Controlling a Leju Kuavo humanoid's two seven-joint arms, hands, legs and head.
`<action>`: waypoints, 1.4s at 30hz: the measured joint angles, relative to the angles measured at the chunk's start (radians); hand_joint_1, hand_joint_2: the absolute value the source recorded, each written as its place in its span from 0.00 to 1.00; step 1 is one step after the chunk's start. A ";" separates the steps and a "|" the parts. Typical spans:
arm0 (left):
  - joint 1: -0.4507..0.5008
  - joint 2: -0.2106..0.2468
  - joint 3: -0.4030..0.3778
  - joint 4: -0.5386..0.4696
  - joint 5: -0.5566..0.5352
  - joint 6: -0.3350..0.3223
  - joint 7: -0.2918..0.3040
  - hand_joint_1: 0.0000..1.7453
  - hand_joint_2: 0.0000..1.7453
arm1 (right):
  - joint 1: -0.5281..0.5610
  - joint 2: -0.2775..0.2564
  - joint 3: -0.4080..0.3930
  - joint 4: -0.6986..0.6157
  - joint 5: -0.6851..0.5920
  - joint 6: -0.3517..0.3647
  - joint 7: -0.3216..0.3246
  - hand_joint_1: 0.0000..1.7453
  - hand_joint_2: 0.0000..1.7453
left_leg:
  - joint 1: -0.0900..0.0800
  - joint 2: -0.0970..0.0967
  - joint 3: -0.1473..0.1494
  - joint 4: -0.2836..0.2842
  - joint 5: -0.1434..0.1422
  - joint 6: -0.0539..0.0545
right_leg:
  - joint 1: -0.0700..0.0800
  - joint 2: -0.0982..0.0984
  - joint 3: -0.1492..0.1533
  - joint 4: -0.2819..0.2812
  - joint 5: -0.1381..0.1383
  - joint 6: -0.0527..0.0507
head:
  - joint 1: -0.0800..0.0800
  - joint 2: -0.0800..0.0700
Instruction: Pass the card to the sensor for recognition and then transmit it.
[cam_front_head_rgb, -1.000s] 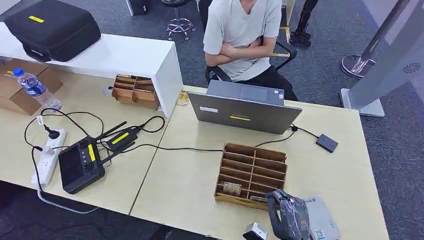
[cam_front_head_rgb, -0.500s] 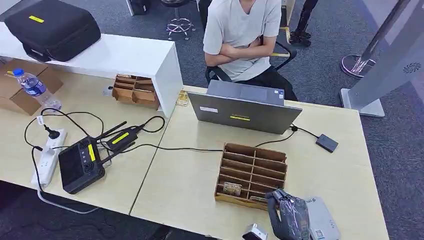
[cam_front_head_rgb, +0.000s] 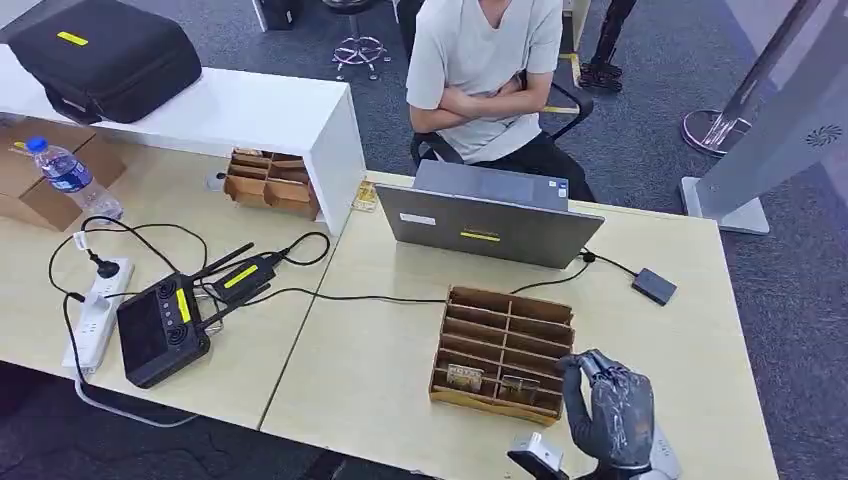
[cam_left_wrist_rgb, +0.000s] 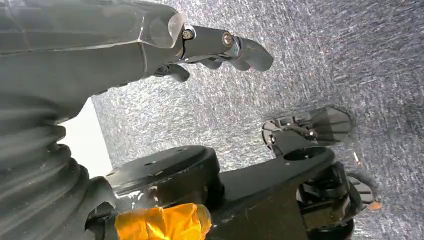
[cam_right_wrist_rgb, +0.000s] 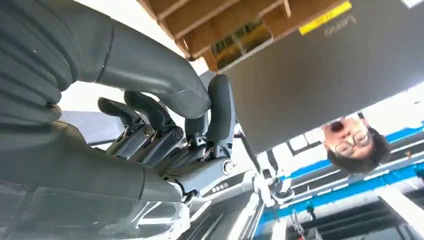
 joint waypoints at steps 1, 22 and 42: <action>0.000 0.000 0.000 0.000 0.000 0.000 0.000 0.00 1.00 | 0.000 0.003 -0.004 -0.003 0.000 0.000 -0.001 1.00 1.00 | 0.000 0.000 0.000 0.000 0.000 0.000 | 0.000 0.000 0.000 0.000 0.000 0.000 | 0.000 0.000; 0.017 0.022 0.000 0.000 -0.023 0.000 0.021 0.00 1.00 | 0.027 0.050 -0.040 0.011 -0.018 0.000 -0.021 0.00 1.00 | 0.000 0.000 0.000 0.000 0.000 0.000 | 0.000 0.000 0.000 0.000 0.000 0.000 | 0.000 0.000; -0.002 0.011 0.000 0.000 -0.051 -0.032 0.030 0.00 1.00 | -0.280 0.050 0.014 0.275 -0.035 0.002 0.043 0.00 1.00 | 0.000 0.000 0.000 0.000 0.001 0.000 | 0.000 0.000 0.000 0.001 0.002 -0.001 | 0.000 0.000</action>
